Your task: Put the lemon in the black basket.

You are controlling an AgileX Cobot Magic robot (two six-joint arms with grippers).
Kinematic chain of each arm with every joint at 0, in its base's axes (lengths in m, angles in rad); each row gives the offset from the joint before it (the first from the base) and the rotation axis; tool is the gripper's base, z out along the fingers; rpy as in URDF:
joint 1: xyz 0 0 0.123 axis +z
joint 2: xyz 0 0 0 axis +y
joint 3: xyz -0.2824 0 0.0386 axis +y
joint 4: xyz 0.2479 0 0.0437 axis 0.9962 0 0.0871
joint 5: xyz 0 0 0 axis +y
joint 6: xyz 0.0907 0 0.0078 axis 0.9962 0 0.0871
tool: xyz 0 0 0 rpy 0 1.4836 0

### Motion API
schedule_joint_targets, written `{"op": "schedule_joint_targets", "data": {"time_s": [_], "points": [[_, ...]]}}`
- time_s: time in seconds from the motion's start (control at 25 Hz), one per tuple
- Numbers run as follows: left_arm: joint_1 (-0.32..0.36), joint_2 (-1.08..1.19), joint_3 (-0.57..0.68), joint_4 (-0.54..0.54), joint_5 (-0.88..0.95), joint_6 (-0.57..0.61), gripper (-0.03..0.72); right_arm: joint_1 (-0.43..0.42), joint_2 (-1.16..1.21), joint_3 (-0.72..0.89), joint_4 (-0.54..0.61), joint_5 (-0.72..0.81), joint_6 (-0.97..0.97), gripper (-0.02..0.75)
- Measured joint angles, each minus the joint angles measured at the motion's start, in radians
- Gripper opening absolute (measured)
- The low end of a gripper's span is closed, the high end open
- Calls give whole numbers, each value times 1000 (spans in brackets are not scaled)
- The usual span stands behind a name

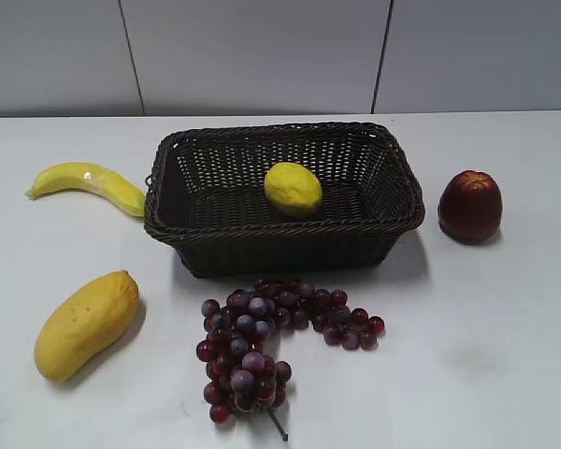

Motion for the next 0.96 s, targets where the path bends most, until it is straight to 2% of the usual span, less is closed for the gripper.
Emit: {"op": "schedule_joint_targets", "data": {"time_s": [0.08,0.24,0.96], "points": [[0,0,0,0,0,0,238,-57,-40,0,0,0,0,589],[0,0,0,0,0,0,238,-116,-108,1,0,0,0,589],[0,0,0,0,0,0,238,-121,-117,1,8,0,0,589]]}}
